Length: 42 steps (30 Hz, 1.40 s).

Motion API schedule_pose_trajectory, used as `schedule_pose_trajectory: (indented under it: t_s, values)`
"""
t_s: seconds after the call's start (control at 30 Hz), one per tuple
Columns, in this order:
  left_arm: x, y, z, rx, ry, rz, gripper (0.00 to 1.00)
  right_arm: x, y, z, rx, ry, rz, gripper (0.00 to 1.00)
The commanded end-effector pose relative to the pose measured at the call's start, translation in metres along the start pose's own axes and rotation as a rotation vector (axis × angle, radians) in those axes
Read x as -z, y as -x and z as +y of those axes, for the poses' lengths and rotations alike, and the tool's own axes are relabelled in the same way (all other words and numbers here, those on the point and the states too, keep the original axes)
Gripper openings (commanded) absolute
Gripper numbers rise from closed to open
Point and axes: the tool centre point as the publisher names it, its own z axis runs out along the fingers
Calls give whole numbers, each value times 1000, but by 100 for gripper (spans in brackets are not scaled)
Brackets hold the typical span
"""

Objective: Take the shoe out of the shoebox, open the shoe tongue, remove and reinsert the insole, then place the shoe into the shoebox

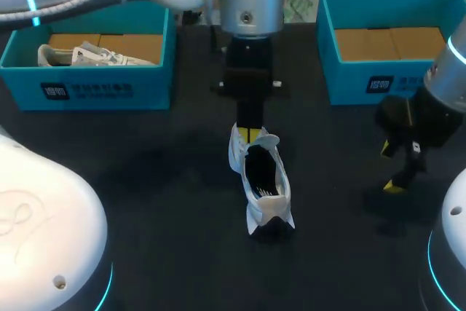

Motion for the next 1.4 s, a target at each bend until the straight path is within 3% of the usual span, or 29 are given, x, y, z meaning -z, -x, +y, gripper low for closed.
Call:
schedule_pose_trajectory:
  t_s: [0.03, 0.13, 0.33, 0.67, 0.9, 1.23, 1.4]
  values:
    - [2, 7, 6, 1, -13, 56, 0, 0, -1, 0, 0, -1, -3, 100]
    - [-5, 12, 7, -30, -12, 78, 0, 0, -1, 0, 0, -1, -3, 100]
    - [-43, 19, 16, -108, -25, 80, 0, 0, -1, 0, 0, -1, -3, 100]
    - [-43, 19, 16, -108, -25, 80, 0, 0, -1, 0, 0, -1, -3, 100]
    - [-79, 18, 30, -90, 11, 100, 0, 0, -1, 0, 0, -1, -3, 100]
    - [-82, 16, 31, -71, 2, 113, 0, 0, -1, 0, 0, -1, -3, 100]
    - [-105, 14, 42, -36, -9, 154, 0, 0, -1, 0, 0, -1, -3, 100]
